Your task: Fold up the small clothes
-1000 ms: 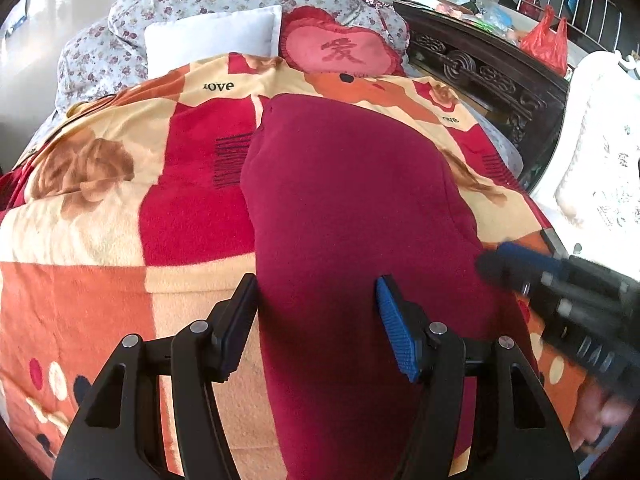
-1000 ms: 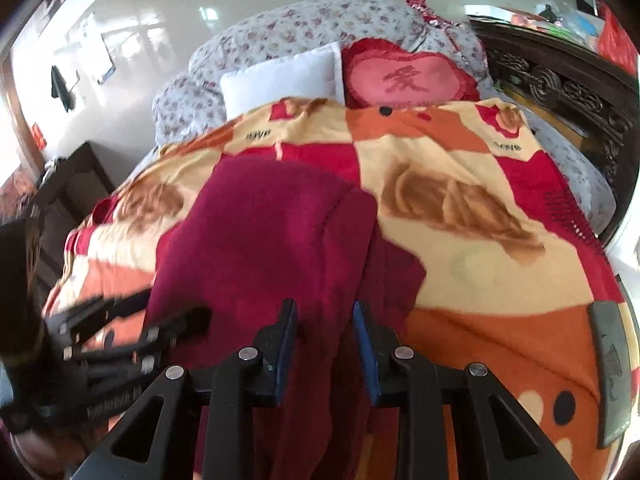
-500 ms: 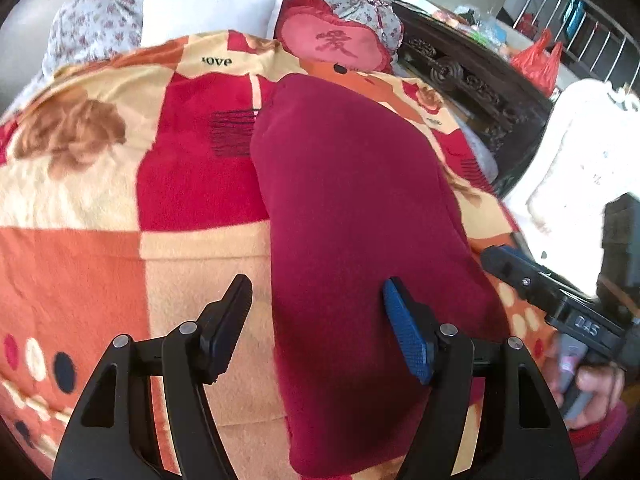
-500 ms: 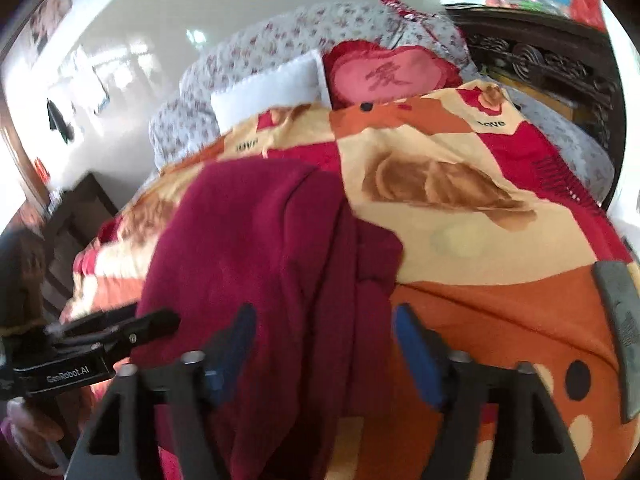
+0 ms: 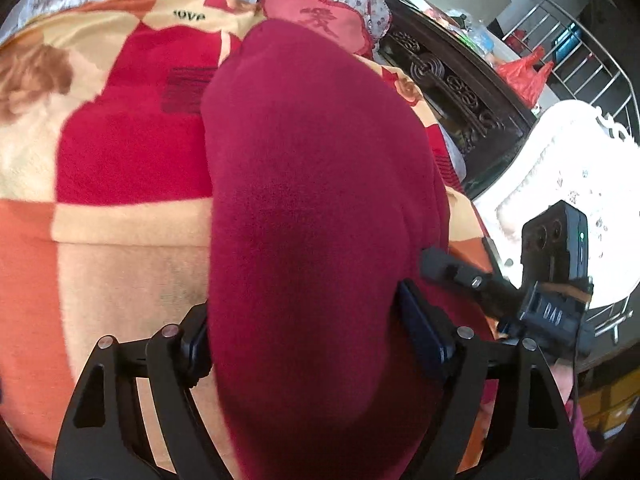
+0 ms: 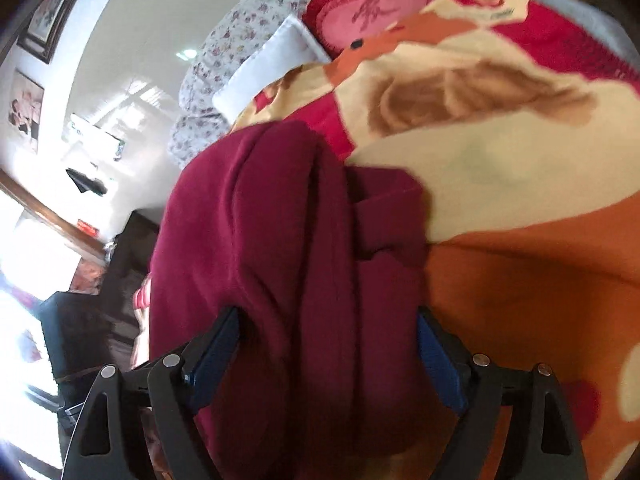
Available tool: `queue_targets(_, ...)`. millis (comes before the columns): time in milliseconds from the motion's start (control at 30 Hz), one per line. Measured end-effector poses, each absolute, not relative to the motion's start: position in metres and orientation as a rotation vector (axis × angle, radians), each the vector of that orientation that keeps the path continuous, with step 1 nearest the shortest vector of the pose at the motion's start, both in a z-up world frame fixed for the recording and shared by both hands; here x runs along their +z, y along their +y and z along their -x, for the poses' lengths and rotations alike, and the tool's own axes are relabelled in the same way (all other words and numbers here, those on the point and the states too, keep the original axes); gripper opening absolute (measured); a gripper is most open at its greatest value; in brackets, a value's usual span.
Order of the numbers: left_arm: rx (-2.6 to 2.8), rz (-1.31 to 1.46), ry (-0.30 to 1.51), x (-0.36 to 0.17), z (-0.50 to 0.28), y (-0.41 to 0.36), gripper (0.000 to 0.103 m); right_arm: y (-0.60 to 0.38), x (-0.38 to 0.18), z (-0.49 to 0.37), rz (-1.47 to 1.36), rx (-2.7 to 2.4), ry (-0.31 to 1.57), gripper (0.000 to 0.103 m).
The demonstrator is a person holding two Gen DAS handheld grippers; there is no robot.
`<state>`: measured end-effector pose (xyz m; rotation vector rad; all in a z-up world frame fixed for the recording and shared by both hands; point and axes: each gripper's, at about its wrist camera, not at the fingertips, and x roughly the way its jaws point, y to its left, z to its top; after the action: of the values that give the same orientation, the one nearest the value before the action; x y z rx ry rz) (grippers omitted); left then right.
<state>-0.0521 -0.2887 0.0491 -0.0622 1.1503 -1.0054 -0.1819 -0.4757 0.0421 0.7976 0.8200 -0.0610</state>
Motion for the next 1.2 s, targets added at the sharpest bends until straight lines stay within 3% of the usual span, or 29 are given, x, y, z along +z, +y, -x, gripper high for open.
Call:
queue_targets(67,-1.0,0.059,1.148,0.05,0.053,-0.29,0.081,-0.471,0.046,0.18,-0.759,-0.071,0.817,0.078)
queue_targets(133,-0.998,0.046,1.134,0.054,0.055,-0.29,0.077,-0.467,0.053,0.181,-0.732,-0.07,0.804,0.059)
queue_targets(200,-0.997,0.03,1.119,0.059,0.059,-0.29,0.071,-0.457,0.066,0.182,-0.651,-0.086,0.802,0.049)
queue_targets(300,-0.995,0.031,1.098,0.067,0.062,-0.284,0.061,-0.445,0.082,0.185,-0.584,-0.108,0.793,0.042)
queue_targets(367,-1.0,0.028,1.083,0.075,0.066,-0.277,0.056,-0.438,0.093,0.189,-0.567,-0.11,0.779,0.041)
queue_targets(733,-0.905,-0.037,1.044,0.107,0.088,-0.191,0.055,-0.367,0.112,0.194,-0.563,0.007,0.811,0.041)
queue_targets(1200,-0.812,0.045,1.165,0.057,0.079,-0.133,0.06,-0.31,0.078,0.175,-0.491,-0.005,0.957,0.045)
